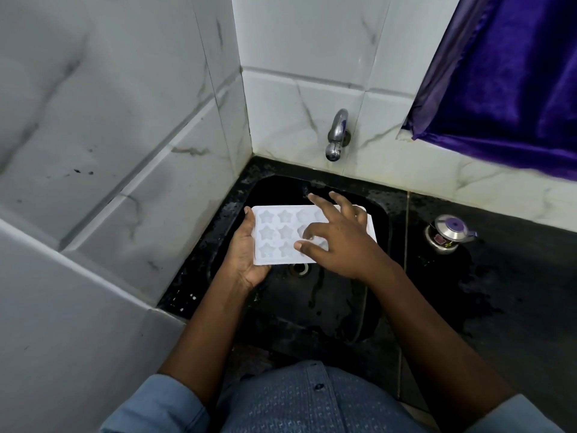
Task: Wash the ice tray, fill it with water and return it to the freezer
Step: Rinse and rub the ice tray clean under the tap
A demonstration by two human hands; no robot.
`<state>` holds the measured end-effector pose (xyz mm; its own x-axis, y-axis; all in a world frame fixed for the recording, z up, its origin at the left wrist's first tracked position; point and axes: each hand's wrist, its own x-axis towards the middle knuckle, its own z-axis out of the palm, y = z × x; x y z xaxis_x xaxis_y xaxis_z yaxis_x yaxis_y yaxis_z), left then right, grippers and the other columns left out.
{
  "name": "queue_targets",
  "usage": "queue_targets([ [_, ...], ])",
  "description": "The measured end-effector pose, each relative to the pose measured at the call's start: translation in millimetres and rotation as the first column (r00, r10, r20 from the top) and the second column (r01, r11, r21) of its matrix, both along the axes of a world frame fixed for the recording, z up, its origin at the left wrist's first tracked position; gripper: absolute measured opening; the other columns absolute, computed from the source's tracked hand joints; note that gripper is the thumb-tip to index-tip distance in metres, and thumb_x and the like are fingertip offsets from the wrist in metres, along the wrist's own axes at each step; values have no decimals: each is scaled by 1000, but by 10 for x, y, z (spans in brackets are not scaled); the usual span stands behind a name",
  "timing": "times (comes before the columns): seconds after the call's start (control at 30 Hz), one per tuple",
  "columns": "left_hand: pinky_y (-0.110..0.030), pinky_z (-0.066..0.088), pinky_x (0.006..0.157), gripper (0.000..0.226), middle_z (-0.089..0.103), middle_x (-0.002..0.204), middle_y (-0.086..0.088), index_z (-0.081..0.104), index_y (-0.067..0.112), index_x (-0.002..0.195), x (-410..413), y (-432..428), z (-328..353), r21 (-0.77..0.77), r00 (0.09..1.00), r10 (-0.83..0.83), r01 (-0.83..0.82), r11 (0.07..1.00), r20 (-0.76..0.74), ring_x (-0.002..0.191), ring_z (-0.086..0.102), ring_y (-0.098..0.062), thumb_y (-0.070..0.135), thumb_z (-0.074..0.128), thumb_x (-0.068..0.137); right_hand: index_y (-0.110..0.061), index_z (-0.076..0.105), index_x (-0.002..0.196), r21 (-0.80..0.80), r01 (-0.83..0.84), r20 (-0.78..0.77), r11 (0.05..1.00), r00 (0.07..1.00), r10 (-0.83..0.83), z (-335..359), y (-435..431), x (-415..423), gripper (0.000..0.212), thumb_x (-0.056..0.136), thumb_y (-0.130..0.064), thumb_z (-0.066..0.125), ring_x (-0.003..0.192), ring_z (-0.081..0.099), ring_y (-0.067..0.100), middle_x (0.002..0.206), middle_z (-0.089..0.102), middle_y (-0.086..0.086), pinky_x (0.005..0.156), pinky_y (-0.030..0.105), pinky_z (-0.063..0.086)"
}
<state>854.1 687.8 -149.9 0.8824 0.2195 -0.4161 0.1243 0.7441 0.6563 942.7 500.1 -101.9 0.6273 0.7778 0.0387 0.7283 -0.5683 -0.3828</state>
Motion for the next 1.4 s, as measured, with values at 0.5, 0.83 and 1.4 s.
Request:
queue_targets([
  [0.5, -55, 58, 95, 82, 63, 145, -23, 55, 7, 149, -16, -51, -12, -23, 1000, -7, 7, 1000, 4, 131, 63, -42, 72, 34, 104, -41, 71, 114, -72, 3, 0, 997, 1000, -2, -41, -10, -36, 55, 90, -80, 39, 159, -10, 25, 174, 8, -8, 119, 54, 0],
  [0.83, -55, 57, 97, 84, 62, 145, -23, 55, 7, 149, -51, -57, -62, -8, 1000, 0, 0, 1000, -3, 132, 61, -43, 74, 33, 103, -41, 73, 113, -17, 31, -9, 999, 999, -31, -55, -35, -93, 52, 92, -76, 41, 159, -10, 22, 174, 10, -10, 121, 52, -1],
  [1.4, -60, 51, 106, 82, 62, 146, -23, 55, 8, 149, -25, -45, -61, -18, 1000, 3, -3, 1000, 3, 132, 61, -43, 72, 31, 105, -40, 71, 109, -15, 30, -41, 999, 999, -31, 10, -52, -47, 43, 94, -72, 47, 159, -12, 22, 175, 6, -10, 119, 50, -4],
])
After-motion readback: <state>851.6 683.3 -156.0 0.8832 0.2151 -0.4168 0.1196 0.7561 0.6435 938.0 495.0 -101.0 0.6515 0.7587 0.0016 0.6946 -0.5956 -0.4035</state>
